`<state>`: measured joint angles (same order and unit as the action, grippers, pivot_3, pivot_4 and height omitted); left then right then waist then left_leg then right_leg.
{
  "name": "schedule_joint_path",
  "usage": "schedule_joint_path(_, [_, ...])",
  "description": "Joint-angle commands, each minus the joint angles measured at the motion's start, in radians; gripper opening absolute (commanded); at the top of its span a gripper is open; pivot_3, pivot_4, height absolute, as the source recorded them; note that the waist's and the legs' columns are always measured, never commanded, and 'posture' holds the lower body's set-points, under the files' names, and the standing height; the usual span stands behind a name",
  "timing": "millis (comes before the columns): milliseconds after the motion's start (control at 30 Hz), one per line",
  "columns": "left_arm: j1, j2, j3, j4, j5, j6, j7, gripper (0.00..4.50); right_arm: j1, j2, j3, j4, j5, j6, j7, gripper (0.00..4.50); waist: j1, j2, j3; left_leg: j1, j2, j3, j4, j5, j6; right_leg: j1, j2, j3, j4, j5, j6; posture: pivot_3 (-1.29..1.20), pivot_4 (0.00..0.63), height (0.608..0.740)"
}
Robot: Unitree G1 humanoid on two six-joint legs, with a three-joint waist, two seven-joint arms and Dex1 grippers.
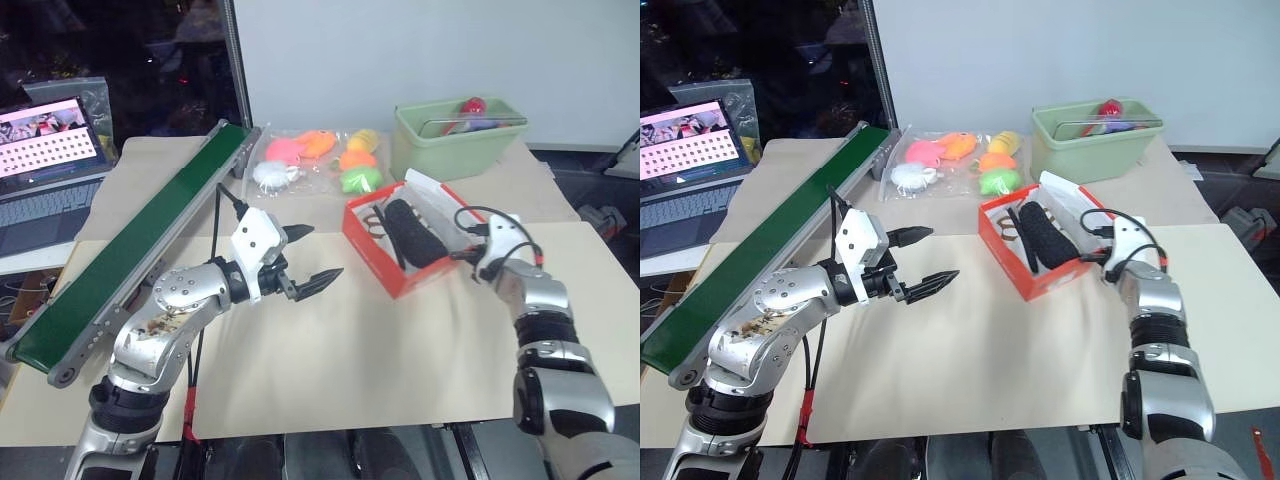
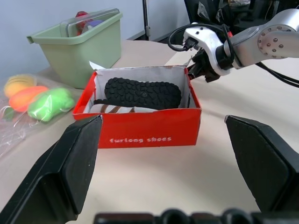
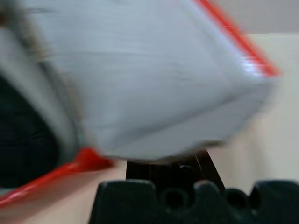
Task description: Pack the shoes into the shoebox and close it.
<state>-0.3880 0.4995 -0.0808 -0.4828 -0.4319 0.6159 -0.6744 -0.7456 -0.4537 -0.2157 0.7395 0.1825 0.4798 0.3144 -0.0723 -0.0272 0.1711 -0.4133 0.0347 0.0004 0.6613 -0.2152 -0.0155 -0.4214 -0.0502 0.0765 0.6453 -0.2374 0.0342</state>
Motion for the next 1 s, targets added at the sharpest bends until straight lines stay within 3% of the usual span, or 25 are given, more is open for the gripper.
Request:
schedule_joint_path(33, [-0.018, 0.006, 0.019, -0.022, -0.003, -0.012, 0.007, 4.50, 0.015, 0.020, -0.039, -0.139, 0.071, 0.014, 0.042, 0.02, 0.003, 0.000, 0.000, 0.000, 0.000, 0.000, 0.000, 0.000, 0.000, 0.000, 0.000, 0.000, 0.000, 0.000, 0.000, 0.00, 0.150, 0.729])
schedule_joint_path(300, [-0.039, 0.011, 0.017, -0.006, -0.001, -0.016, 0.001, 4.50, 0.097, 0.103, -0.118, -0.293, 0.154, -0.006, -0.025, 0.02, 0.019, 0.000, 0.000, -0.001, -0.001, -0.001, 0.000, 0.000, 0.000, 0.000, -0.002, -0.002, 0.000, 0.000, 0.000, 0.00, 0.150, 0.729])
schedule_joint_path(467, [-0.057, 0.017, 0.012, 0.010, -0.003, -0.019, -0.016, 4.50, 0.154, 0.184, -0.160, -0.335, 0.130, -0.143, -0.168, 0.02, 0.021, 0.000, 0.000, -0.001, -0.001, 0.000, 0.000, 0.000, 0.000, -0.001, -0.002, -0.002, 0.000, 0.000, 0.000, 0.00, 0.150, 0.729])
schedule_joint_path(733, [-0.059, 0.022, 0.013, 0.014, -0.005, -0.016, -0.025, 4.50, 0.150, 0.135, -0.162, -0.332, 0.037, -0.326, -0.287, 0.02, 0.029, 0.000, 0.000, -0.002, -0.002, 0.000, 0.000, 0.000, 0.000, -0.001, -0.003, -0.002, 0.000, 0.000, 0.001, 0.00, 0.150, 0.729])
schedule_joint_path(1000, [-0.054, 0.023, 0.012, 0.011, -0.007, -0.013, -0.026, 4.50, 0.130, 0.110, -0.125, -0.357, 0.011, -0.399, -0.270, 0.02, 0.021, 0.000, 0.000, -0.001, -0.002, 0.000, 0.000, 0.000, 0.000, -0.001, -0.002, -0.002, 0.001, 0.000, 0.001, 0.00, 0.150, 0.729])
